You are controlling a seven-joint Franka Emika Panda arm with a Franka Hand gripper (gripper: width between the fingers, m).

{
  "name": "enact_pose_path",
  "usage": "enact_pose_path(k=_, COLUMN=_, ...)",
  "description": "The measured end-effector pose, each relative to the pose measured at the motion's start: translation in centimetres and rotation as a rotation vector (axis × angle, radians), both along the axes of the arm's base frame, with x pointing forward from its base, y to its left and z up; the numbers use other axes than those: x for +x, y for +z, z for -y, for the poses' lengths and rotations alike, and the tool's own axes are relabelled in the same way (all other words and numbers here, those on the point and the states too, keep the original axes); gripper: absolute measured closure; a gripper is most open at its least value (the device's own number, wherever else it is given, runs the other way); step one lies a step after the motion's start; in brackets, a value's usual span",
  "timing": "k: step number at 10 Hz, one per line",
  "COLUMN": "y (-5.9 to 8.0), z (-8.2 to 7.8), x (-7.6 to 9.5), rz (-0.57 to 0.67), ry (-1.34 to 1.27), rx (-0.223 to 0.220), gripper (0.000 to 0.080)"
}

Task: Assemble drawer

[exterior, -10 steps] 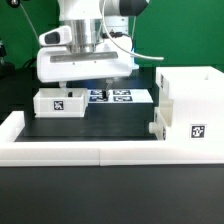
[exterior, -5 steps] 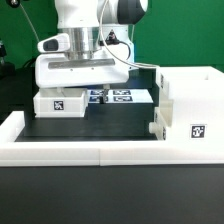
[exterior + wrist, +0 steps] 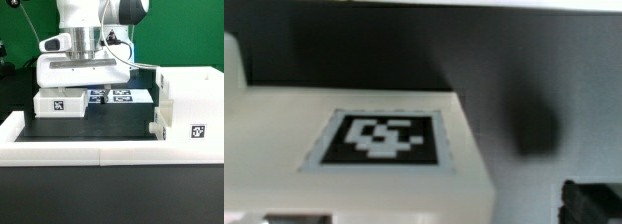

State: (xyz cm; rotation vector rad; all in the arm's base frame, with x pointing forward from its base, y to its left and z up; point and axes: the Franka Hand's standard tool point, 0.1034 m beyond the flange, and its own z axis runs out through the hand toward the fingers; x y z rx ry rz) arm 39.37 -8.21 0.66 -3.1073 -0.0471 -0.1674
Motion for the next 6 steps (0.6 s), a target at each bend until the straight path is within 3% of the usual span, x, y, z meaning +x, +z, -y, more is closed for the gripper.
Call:
enact_pose_path(k=4, y=-0.03, z=-0.49, x=0.15, rz=0.016, ry=0.014, rx=-0.006, gripper=0.0699)
enact_pose_path(k=5, y=-0.03, z=-0.49, x=0.15, rz=0.016, ry=0.015, rx=-0.006, gripper=0.0699)
enact_pose_path(k=6, y=-0.02, z=-0.49, x=0.16, rz=0.016, ry=0.015, rx=-0.007, gripper=0.0759)
